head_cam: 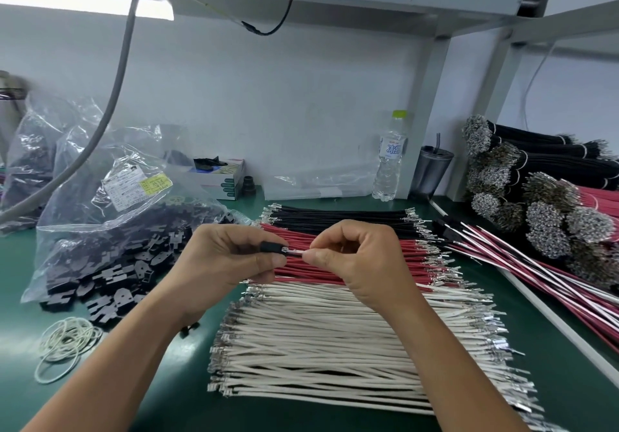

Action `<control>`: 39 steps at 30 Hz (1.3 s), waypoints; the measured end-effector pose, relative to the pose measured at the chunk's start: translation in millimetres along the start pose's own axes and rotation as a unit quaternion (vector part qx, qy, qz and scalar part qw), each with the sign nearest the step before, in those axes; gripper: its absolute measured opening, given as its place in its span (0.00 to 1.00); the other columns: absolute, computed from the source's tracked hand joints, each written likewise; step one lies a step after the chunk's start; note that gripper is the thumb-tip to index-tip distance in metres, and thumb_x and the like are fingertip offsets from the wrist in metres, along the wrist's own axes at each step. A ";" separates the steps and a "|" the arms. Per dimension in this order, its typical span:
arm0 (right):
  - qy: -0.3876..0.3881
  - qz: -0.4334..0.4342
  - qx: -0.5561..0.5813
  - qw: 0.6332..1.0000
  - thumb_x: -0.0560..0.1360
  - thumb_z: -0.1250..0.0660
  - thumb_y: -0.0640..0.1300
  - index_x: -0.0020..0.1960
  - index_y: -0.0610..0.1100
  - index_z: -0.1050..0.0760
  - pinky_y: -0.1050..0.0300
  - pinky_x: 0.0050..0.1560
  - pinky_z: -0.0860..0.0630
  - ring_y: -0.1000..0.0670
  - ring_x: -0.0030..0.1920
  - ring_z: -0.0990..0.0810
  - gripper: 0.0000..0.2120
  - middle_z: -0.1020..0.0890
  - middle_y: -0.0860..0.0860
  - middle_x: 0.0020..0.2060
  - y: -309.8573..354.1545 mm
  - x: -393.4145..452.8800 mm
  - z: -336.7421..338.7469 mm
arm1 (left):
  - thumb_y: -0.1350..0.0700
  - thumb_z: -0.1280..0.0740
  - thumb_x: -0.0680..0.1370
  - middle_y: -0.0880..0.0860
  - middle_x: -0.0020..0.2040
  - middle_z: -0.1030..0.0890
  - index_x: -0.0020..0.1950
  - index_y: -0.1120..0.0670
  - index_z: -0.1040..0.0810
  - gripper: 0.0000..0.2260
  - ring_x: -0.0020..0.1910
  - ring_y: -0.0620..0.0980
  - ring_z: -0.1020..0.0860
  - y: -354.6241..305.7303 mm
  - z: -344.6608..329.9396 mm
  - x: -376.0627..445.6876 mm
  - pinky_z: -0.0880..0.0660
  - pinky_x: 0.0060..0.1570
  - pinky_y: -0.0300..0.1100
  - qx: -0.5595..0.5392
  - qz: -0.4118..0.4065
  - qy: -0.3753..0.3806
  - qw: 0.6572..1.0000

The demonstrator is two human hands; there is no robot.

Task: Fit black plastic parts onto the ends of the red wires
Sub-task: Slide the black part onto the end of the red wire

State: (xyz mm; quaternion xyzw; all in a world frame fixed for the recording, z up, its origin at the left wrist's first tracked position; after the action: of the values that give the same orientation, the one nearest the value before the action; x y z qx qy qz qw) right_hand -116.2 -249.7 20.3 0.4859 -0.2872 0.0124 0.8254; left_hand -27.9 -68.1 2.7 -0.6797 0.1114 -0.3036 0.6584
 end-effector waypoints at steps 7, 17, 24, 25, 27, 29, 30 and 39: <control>-0.055 0.095 -0.121 0.987 0.70 0.21 0.49 0.38 0.53 0.18 0.55 0.38 0.23 0.54 0.39 0.21 0.06 0.22 0.59 0.36 14.2 -6.7 -3.7 | 0.63 0.23 0.67 0.62 0.39 0.14 0.49 0.62 0.12 0.11 0.33 0.52 0.17 1.0 -2.8 0.3 0.19 0.37 0.37 0.003 0.001 -0.002 1.000; -0.017 0.093 -0.096 0.991 0.75 0.25 0.46 0.43 0.50 0.17 0.60 0.41 0.24 0.53 0.43 0.21 0.03 0.22 0.57 0.39 7.1 -7.6 -10.5 | 0.62 0.23 0.67 0.62 0.39 0.14 0.49 0.62 0.12 0.12 0.32 0.53 0.17 2.1 -3.5 -0.7 0.18 0.36 0.38 -0.002 0.006 -0.015 1.000; -0.039 0.160 -0.120 0.979 0.76 0.27 0.45 0.44 0.47 0.19 0.64 0.39 0.28 0.56 0.40 0.24 0.03 0.25 0.60 0.39 20.7 -11.1 -18.6 | 0.60 0.22 0.66 0.61 0.37 0.14 0.47 0.58 0.11 0.11 0.31 0.53 0.17 -3.4 -3.5 -2.4 0.19 0.36 0.38 0.010 -0.022 -0.007 1.000; -0.048 0.169 -0.136 0.975 0.76 0.27 0.46 0.44 0.48 0.19 0.62 0.39 0.27 0.56 0.39 0.24 0.03 0.25 0.60 0.39 23.0 -10.9 -16.8 | 0.60 0.22 0.65 0.61 0.37 0.14 0.47 0.58 0.11 0.11 0.31 0.53 0.17 -4.2 -3.1 -1.9 0.19 0.36 0.38 0.005 -0.029 -0.006 1.000; -0.079 0.192 -0.187 0.960 0.76 0.28 0.50 0.44 0.50 0.19 0.58 0.39 0.26 0.57 0.40 0.25 0.05 0.24 0.60 0.39 30.0 -11.0 -12.6 | 0.58 0.21 0.64 0.62 0.39 0.14 0.47 0.58 0.11 0.12 0.32 0.55 0.17 -4.3 -2.0 -0.2 0.18 0.36 0.39 -0.013 -0.039 -0.011 0.999; -0.091 0.216 -0.244 0.941 0.78 0.31 0.52 0.49 0.50 0.19 0.58 0.45 0.26 0.57 0.46 0.25 0.06 0.23 0.59 0.43 35.0 -10.8 -8.8 | 0.56 0.21 0.64 0.63 0.41 0.13 0.48 0.57 0.11 0.14 0.32 0.55 0.17 -2.4 5.3 2.7 0.18 0.36 0.40 -0.035 -0.048 -0.038 0.998; -0.073 0.207 -0.269 0.938 0.79 0.33 0.54 0.54 0.51 0.21 0.58 0.49 0.27 0.56 0.50 0.25 0.08 0.23 0.59 0.47 33.0 -9.4 -6.9 | 0.55 0.21 0.64 0.63 0.42 0.13 0.48 0.56 0.11 0.15 0.32 0.54 0.17 -0.5 11.6 4.6 0.18 0.36 0.40 -0.055 -0.049 -0.057 0.996; -0.214 0.213 -0.270 0.914 0.82 0.37 0.49 0.54 0.51 0.20 0.61 0.36 0.30 0.57 0.38 0.25 0.08 0.24 0.59 0.38 65.7 18.4 85.3 | 0.38 0.19 0.65 0.59 0.58 0.14 0.67 0.51 0.18 0.33 0.47 0.53 0.13 25.4 51.7 23.4 0.16 0.44 0.46 -0.142 -0.011 -0.069 0.987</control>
State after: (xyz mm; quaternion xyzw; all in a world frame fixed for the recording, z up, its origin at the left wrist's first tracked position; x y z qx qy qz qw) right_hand -160.0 -288.8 112.4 0.1630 -0.5461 0.0056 0.8217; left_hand 25.8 -41.0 -12.9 -0.7869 0.0999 -0.2445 0.5576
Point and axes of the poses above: each hand's wrist, its own x-axis towards the middle knuckle, its own z-axis out of the back of the hand, y = z × x, the point moved 6 cm from there along x, towards the middle knuckle
